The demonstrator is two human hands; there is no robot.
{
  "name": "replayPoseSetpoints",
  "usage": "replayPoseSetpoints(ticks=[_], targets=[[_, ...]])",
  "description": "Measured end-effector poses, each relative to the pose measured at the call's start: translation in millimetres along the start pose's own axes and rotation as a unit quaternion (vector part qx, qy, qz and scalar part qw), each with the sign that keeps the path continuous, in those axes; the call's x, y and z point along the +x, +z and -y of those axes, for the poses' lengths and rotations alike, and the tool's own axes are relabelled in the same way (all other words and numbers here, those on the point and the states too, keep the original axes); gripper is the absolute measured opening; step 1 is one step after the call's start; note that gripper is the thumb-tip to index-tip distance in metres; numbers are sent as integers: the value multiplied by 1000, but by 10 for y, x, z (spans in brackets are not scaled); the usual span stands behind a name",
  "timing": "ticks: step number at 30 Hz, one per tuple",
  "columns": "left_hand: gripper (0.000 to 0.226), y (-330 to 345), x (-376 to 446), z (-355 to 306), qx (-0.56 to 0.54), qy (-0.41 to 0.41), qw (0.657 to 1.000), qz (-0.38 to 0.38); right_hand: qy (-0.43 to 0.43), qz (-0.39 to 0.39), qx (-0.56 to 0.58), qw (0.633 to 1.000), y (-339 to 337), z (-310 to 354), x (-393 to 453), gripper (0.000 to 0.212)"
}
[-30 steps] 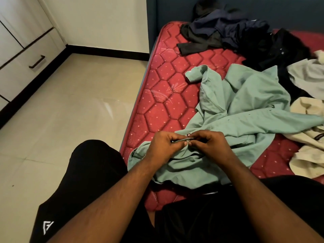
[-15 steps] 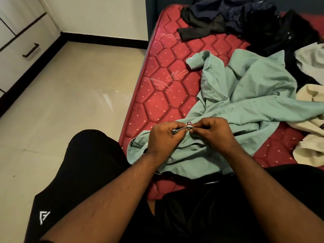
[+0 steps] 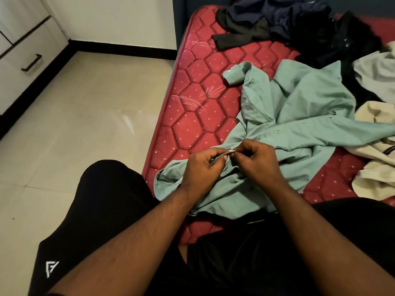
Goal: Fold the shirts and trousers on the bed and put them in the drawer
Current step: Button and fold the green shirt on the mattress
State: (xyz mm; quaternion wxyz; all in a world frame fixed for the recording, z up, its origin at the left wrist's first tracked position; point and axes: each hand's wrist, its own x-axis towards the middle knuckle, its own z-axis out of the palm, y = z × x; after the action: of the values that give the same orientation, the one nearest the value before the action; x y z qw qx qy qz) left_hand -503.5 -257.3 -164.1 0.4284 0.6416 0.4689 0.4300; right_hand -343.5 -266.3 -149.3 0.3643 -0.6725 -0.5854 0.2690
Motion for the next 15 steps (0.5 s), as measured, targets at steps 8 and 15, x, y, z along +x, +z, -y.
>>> replayPoseSetpoints(ticks=[8,15], targets=[[26,-112,28,-59,44,-9,993,110,-135,-43,-140,980,-65,112,-31,13],[42,-545,225,81,320,109,920,196,-66,145,-161,974,-425,33,120,39]])
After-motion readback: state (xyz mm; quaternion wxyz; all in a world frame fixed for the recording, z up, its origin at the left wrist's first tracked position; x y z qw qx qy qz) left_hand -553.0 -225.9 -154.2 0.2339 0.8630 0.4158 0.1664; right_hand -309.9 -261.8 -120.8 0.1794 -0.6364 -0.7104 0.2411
